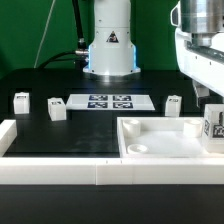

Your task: Assemble one leg

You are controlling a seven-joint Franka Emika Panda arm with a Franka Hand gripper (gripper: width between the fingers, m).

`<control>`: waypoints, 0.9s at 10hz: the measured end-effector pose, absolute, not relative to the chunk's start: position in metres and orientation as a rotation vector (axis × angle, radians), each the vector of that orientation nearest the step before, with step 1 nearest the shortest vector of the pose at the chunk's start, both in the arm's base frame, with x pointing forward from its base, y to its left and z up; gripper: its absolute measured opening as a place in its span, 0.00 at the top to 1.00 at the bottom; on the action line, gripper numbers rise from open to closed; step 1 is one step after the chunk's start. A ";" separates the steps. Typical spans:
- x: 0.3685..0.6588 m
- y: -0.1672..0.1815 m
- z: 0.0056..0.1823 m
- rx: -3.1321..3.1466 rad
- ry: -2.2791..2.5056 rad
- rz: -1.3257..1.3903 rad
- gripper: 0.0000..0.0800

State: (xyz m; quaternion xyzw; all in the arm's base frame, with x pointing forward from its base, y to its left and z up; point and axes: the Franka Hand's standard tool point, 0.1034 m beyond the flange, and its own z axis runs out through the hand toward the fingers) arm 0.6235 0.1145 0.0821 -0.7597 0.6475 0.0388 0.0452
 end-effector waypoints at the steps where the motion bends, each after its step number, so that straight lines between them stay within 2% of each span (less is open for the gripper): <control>1: 0.623 0.116 0.082 -2.390 1.901 0.134 0.20; 9: 0.620 0.122 0.080 -3.055 0.582 0.055 0.19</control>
Offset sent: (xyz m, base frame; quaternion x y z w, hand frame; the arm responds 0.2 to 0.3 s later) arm 0.0019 0.0045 -0.0004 -0.0349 0.0260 -0.2766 0.9600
